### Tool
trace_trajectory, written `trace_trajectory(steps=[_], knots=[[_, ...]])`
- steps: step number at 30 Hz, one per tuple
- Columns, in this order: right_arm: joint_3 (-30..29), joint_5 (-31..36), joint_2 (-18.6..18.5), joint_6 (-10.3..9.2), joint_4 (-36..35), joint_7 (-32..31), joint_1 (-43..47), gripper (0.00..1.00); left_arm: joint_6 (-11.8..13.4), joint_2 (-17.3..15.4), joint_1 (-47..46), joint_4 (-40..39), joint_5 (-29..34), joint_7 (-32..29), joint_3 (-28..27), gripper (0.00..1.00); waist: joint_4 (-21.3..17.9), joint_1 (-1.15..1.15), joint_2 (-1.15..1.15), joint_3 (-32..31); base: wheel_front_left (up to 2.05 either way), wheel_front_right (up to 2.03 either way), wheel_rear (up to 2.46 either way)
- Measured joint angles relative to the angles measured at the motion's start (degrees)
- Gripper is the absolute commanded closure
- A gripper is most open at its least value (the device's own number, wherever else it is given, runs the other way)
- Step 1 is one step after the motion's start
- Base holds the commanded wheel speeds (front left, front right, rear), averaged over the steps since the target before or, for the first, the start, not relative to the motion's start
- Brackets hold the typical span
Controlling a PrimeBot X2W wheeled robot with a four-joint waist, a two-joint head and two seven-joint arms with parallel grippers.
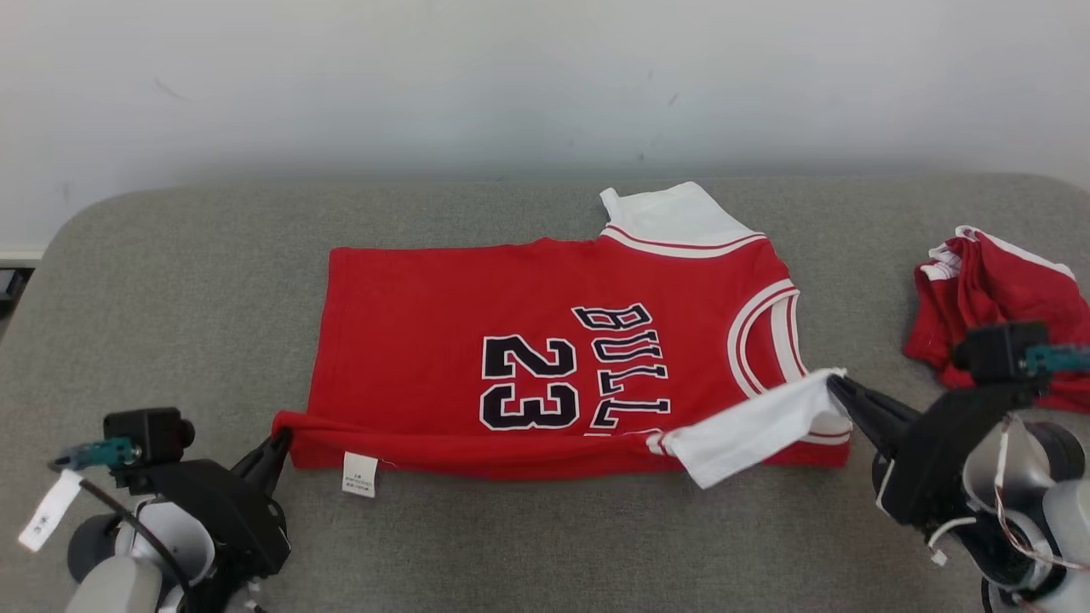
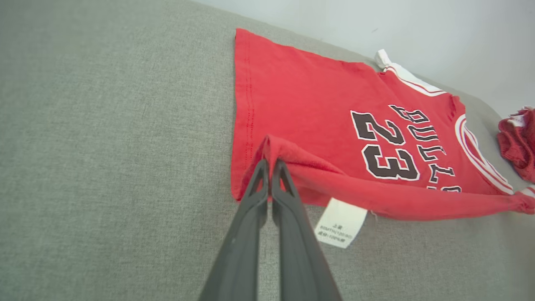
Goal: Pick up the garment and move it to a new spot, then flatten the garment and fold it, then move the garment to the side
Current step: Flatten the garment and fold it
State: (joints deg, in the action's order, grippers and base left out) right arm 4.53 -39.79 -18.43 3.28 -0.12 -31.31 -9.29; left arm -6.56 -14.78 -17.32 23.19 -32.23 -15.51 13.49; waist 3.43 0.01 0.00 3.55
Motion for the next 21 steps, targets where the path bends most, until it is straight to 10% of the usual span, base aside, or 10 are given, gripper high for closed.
trace_trajectory(steps=[21], knots=[[5.3,2.5,3.3,-1.23,25.9,-5.4,-26.3,1.00,-0.5,2.2,-17.2,14.6,-4.6,-4.8,-0.4,0.96,-0.4,0.01,0.01,10.0,0.00,0.00,0.00]])
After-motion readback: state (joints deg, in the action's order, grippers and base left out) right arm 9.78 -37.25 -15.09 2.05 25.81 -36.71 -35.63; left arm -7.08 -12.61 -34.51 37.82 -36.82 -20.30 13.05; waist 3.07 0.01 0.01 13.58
